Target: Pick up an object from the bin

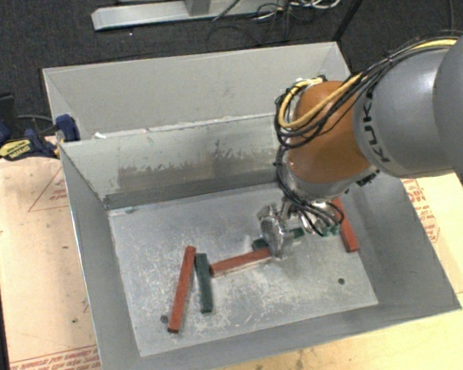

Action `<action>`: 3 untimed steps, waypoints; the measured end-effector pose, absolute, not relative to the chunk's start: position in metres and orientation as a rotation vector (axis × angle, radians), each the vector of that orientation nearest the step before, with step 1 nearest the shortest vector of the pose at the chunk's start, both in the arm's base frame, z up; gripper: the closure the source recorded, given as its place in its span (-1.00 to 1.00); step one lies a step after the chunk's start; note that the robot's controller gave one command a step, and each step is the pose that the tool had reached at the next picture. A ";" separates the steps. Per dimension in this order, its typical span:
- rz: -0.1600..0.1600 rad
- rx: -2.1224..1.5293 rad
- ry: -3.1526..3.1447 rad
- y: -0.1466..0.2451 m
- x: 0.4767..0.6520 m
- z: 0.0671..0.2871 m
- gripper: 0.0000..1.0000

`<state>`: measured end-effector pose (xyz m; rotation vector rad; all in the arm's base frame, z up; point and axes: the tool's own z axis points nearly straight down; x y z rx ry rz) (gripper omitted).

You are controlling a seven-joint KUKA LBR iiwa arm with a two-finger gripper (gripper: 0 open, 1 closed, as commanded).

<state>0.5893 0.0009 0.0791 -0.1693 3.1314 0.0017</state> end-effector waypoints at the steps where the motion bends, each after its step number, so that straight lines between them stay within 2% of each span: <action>1: 0.001 -0.169 3.130 0.001 0.588 0.076 -1.00; 2: 0.000 -0.169 3.134 0.000 0.587 0.075 1.00; 3: 0.001 -0.169 3.135 0.001 0.587 0.074 -1.00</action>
Offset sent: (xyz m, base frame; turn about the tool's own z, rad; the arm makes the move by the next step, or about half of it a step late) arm 0.0000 0.0000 0.0000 0.0000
